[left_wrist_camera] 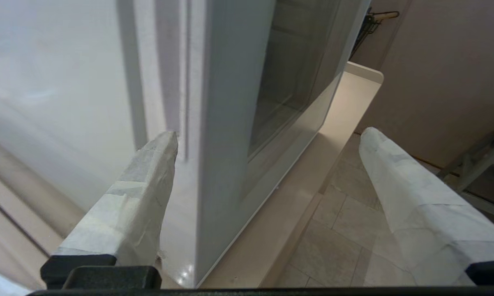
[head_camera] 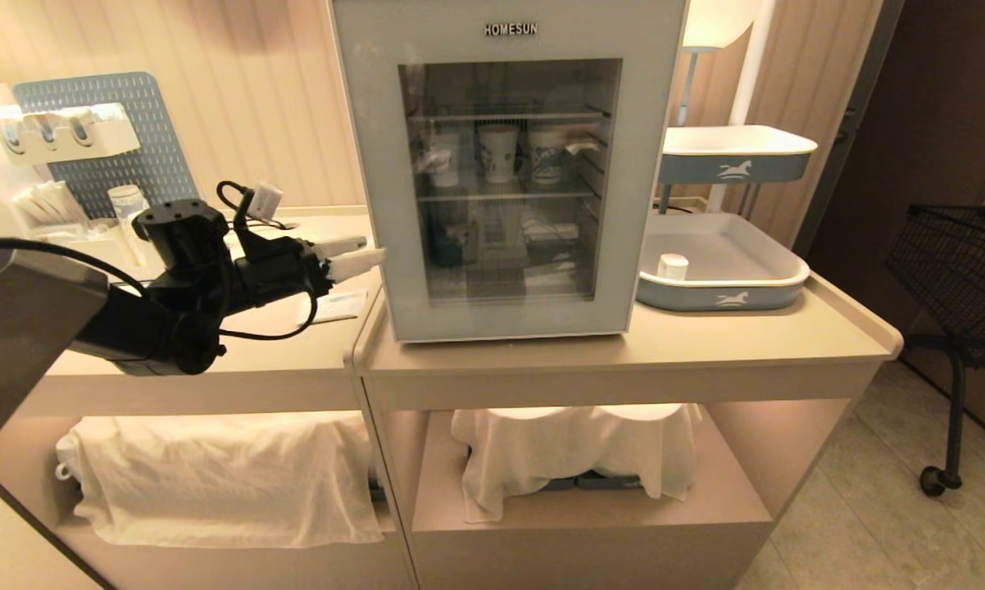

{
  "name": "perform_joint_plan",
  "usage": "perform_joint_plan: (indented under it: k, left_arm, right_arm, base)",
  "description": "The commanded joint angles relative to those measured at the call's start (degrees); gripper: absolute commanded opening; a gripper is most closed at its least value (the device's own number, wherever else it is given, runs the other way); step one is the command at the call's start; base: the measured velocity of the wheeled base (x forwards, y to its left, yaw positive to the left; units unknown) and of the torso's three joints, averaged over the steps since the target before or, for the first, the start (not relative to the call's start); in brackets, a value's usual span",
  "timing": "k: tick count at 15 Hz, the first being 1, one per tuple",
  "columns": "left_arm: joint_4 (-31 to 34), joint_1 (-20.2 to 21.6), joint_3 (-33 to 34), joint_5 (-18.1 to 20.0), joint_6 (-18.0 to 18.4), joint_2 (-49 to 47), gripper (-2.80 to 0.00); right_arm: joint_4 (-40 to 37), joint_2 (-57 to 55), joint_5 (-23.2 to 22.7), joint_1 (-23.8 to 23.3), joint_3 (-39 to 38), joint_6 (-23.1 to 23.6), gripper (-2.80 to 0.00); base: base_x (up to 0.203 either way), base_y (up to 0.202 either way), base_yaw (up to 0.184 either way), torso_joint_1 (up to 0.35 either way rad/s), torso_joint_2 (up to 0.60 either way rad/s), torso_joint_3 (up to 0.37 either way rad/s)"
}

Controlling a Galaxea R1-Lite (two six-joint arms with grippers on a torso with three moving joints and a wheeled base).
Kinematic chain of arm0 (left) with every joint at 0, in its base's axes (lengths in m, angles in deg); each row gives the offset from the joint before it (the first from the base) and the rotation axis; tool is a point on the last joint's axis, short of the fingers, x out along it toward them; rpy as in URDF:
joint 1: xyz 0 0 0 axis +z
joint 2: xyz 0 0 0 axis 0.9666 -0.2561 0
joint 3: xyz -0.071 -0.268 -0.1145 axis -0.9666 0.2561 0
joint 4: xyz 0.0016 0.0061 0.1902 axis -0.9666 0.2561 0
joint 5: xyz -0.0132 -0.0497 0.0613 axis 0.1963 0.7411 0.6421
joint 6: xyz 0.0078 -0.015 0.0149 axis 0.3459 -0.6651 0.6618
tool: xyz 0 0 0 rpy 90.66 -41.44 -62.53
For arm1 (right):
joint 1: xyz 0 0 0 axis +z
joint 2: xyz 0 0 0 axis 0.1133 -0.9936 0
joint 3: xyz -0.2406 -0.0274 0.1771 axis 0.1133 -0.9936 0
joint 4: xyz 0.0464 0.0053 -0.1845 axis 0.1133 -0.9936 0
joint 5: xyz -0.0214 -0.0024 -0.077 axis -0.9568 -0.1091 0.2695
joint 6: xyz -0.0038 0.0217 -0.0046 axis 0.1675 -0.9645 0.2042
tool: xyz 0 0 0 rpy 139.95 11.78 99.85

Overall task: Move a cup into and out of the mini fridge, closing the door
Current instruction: Open the freezer door

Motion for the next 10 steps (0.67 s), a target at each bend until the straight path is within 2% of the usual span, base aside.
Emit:
perform_joint_plan:
  k: [1,5,10]
  left_arm:
    - [-0.78,-0.50,-0.47,0.32,-0.12,-0.95,0.00]
    - [-1.23,-0.86,-0.72,0.33,-0.18,-0.56,0.00]
    - [-1.24,-1.65,-5.69,0.33,-1.66,-1.40,0.00]
  right_arm:
    - [0.03,0.11,-0.03,0.01,-0.53,0.05,-2.80]
    - [0.03,0.11,-0.03,0.01,-0.53,0.05,-2.80]
    - [0.03,0.11,-0.03,0.01,-0.53,0.05,-2.80]
  base:
    - [0.000,0.000,0.000,0.000,0.00,0.000]
    - [0.000,0.000,0.000,0.000,0.00,0.000]
    - [0.000,0.000,0.000,0.000,0.00,0.000]
